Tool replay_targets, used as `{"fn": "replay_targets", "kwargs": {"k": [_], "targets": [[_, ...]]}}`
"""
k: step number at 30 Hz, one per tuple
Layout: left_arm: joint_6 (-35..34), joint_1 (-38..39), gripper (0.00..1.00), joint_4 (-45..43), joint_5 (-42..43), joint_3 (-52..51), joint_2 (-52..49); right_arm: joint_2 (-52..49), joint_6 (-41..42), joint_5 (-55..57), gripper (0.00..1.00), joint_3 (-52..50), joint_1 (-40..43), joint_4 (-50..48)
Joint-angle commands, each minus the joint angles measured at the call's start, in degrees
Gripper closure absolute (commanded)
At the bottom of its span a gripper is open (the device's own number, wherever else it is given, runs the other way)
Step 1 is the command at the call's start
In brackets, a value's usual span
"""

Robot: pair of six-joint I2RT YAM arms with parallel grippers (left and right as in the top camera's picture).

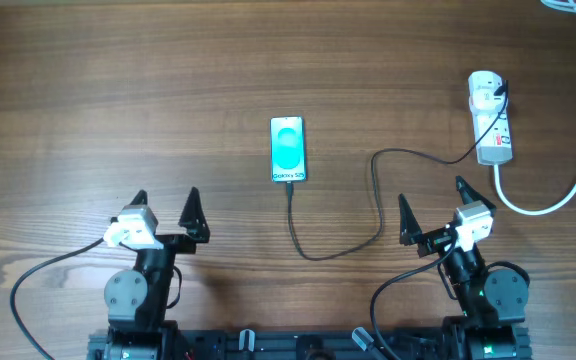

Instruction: Plug charger to phone and switch on socket

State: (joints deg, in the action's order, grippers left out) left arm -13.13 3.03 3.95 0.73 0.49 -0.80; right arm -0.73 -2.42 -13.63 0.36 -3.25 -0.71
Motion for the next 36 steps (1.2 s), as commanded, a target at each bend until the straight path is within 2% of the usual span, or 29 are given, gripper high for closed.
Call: {"fn": "replay_targets", "kwargs": {"k": [1,9,36], "targets": [[4.0,-0.4,0.00,0.3,-1.9,-0.2,0.6,0.5,1.0,0.5,0.00,0.0,-0.3,-0.1],[16.3,-0.4,0.00,0.4,-1.7,-0.2,0.6,0.5,1.0,0.5,0.00,0.0,-0.3,-0.1],[16.3,-0.3,0.00,0.2,-2.3,-0.2,0.6,0.5,1.0,0.5,0.00,0.0,-0.3,-0.2]]}}
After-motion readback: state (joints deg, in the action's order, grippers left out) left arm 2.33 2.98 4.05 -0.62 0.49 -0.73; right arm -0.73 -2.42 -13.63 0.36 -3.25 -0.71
